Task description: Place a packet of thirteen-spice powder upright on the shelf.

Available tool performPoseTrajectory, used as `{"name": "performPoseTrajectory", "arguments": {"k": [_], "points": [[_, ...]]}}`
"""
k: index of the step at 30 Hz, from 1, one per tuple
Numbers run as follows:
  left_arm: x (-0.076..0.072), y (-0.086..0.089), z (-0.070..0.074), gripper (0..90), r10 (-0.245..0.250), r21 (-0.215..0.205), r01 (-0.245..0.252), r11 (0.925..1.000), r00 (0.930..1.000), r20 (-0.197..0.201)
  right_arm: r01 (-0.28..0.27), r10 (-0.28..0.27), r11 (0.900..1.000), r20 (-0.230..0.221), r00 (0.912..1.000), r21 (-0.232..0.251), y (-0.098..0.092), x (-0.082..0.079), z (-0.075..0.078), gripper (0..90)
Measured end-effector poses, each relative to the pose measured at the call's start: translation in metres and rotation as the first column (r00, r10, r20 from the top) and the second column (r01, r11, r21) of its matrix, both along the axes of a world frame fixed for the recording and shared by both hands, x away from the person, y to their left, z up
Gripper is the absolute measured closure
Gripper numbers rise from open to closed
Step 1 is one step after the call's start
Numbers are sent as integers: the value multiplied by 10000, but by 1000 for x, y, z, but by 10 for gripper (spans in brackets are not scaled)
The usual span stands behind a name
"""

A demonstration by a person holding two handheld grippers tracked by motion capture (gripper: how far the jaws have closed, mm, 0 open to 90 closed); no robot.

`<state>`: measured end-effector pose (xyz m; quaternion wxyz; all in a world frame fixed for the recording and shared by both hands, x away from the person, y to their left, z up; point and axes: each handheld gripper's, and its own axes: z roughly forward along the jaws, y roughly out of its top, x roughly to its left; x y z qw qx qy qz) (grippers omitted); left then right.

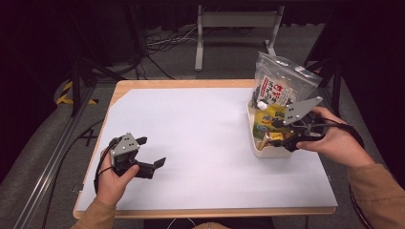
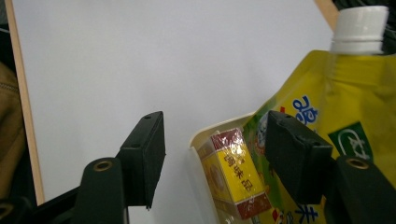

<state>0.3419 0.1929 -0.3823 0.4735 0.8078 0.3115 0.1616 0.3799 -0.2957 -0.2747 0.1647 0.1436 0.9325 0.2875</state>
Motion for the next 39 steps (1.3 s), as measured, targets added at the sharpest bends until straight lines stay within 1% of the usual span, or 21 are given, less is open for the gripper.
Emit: {"name": "performPoseTrajectory", "arguments": {"k": [2, 3, 6, 10, 11, 12, 13, 17, 21, 22, 24, 27, 29, 30, 31, 32, 33, 34, 35, 37, 39], "points": [[-3, 4, -1, 32, 47, 47, -47, 10000, 10000, -4, 264, -269, 9991, 135, 9995, 343, -7, -4, 0, 387], [-3, 4, -1, 32, 47, 47, -47, 10000, 10000, -4, 264, -269, 9991, 135, 9995, 343, -7, -4, 0, 387], [-7, 11, -3, 32, 175, 47, -175, 9998, 9998, 56, 706, -736, 9906, 218, 9970, 1169, -24, -15, -2, 376], [-10, 16, -7, 32, 255, -42, -255, 9997, 9997, -15, 1150, -1229, 9756, 313, 9919, 1872, -43, -26, -7, 364], [-10, 16, -7, 32, 255, -42, -255, 9997, 9997, -15, 1150, -1229, 9756, 313, 9919, 1872, -43, -26, -7, 364], [-11, 18, -8, 32, 229, 9, -229, 9997, 9997, 38, 1298, -1372, 9714, 240, 9903, 1987, -47, -29, -10, 354], [-12, 19, -9, 32, 243, -40, -243, 9997, 9997, 10, 1613, -1685, 9627, 149, 9856, 2172, -56, -35, -16, 348], [-13, 23, -11, 32, 328, -161, -327, 9993, 9995, 27, 1945, -2018, 9493, 41, 9794, 2468, -66, -42, -27, 344], [-15, 27, -15, 32, 499, -411, -498, 9979, 9987, 27, 2458, -2609, 9150, 44, 9654, 3198, -78, -51, -50, 322], [-15, 27, -15, 32, 499, -411, -498, 9979, 9987, 27, 2458, -2609, 9150, 44, 9654, 3198, -78, -51, -50, 322], [-15, 27, -16, 32, 504, -442, -499, 9978, 9987, 98, 2643, -2829, 9003, 35, 9591, 3459, -82, -52, -63, 318], [-15, 27, -17, 32, 539, -501, -529, 9973, 9984, 190, 2847, -3016, 8958, -37, 9534, 3412, -85, -53, -78, 304], [-15, 28, -18, 32, 570, -496, -557, 9972, 9980, 262, 3084, -3274, 8868, -32, 9449, 3443, -86, -54, -88, 287], [-15, 29, -20, 32, 568, -549, -552, 9970, 9980, 280, 3084, -3274, 8868, -32, 9449, 3443, -86, -54, -88, 287], [-16, 30, -22, 31, 616, -593, -598, 9965, 9977, 294, 3257, -3479, 8761, -15, 9375, 3554, -86, -54, -96, 286], [-16, 30, -22, 31, 616, -593, -598, 9965, 9977, 294, 3257, -3479, 8761, -15, 9375, 3554, -86, -54, -96, 286], [-16, 31, -23, 31, 616, -564, -597, 9966, 9976, 327, 3364, -3549, 8683, -172, 9347, 3645, -87, -54, -102, 286], [-16, 31, -24, 31, 625, -562, -606, 9966, 9976, 312, 3395, -3617, 8509, -216, 9320, 4008, -89, -56, -105, 288], [-16, 30, -26, 31, 597, -531, -580, 9969, 9977, 324, 3388, -3631, 8455, -208, 9315, 4127, -90, -57, -107, 286], [-16, 29, -28, 31, 591, -483, -577, 9972, 9978, 296, 3436, -3686, 8476, -171, 9294, 4043, -92, -58, -110, 277], [-15, 30, -29, 31, 552, -497, -538, 9973, 9981, 276, 3490, -3757, 8431, -162, 9266, 4090, -94, -60, -114, 275]]}}
